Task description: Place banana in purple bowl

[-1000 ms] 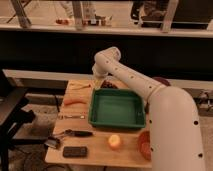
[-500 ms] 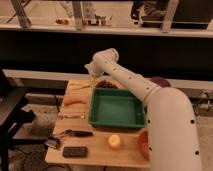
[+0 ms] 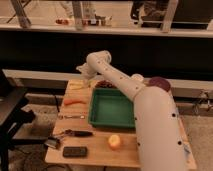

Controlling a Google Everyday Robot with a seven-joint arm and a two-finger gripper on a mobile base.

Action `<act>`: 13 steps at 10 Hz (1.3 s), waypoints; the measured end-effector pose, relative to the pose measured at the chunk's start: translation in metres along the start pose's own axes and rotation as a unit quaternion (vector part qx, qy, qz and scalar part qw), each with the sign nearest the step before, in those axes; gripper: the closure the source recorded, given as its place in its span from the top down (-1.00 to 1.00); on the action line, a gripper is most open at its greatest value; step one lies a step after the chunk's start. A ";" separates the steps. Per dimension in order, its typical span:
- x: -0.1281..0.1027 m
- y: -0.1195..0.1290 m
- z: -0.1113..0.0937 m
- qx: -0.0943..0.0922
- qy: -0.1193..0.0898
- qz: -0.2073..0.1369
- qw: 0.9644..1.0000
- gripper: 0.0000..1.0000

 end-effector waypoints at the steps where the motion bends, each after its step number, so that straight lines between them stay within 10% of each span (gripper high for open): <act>1: -0.006 -0.003 0.012 -0.006 -0.015 -0.002 1.000 0.60; 13: 0.028 0.001 0.086 -0.048 -0.038 0.034 0.998 0.60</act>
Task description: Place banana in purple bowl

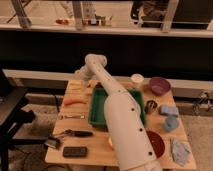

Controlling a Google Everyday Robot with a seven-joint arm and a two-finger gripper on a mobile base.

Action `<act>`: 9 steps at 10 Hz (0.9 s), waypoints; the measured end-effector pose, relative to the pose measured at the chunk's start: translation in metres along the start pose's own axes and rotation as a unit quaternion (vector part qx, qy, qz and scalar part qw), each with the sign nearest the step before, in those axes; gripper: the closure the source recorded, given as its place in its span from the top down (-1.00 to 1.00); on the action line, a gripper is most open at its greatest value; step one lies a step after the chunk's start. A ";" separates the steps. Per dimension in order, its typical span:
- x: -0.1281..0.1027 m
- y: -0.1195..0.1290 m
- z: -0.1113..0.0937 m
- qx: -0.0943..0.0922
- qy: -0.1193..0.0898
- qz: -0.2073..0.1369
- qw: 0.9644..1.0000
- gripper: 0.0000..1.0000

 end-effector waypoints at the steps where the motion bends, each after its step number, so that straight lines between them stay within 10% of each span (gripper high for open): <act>1: 0.000 -0.001 0.002 0.004 0.001 -0.001 1.000 0.60; 9: 0.003 -0.009 0.013 0.041 0.009 -0.018 0.999 0.60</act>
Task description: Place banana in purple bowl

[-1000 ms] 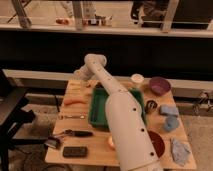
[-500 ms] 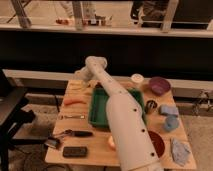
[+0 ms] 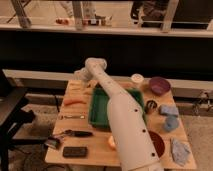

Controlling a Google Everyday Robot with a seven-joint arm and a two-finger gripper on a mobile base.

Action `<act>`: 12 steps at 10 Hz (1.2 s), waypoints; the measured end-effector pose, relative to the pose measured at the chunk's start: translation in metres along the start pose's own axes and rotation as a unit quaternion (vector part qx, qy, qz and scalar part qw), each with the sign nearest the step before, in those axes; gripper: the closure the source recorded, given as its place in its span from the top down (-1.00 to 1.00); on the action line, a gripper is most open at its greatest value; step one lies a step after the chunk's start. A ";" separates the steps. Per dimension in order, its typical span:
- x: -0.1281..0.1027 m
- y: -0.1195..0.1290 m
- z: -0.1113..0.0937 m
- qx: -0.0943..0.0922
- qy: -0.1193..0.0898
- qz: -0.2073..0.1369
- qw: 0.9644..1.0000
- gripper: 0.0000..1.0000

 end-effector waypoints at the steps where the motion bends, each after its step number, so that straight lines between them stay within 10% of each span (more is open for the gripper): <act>1: 0.000 -0.002 0.002 0.000 -0.001 0.001 1.000 0.60; 12: 0.013 0.002 0.021 -0.033 -0.009 0.034 0.999 0.60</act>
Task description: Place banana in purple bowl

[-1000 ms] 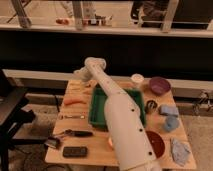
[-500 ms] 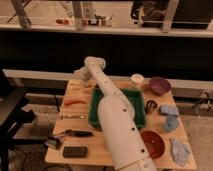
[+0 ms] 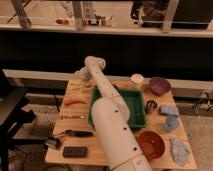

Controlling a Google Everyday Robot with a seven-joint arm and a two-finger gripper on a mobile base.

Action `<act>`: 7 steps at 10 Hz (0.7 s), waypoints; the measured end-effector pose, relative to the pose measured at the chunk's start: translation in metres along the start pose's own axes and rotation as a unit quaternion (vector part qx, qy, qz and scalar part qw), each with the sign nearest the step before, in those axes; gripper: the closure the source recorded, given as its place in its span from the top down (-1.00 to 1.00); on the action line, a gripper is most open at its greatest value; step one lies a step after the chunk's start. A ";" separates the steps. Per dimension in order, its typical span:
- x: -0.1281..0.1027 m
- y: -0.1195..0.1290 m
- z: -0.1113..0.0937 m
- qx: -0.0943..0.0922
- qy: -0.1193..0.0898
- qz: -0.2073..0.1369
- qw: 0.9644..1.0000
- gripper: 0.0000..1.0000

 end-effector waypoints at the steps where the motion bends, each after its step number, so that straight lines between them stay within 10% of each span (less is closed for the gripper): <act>1: 0.000 0.001 0.001 -0.002 -0.002 0.002 1.000 0.60; 7: 0.003 0.003 0.003 -0.009 -0.008 0.010 1.000 0.30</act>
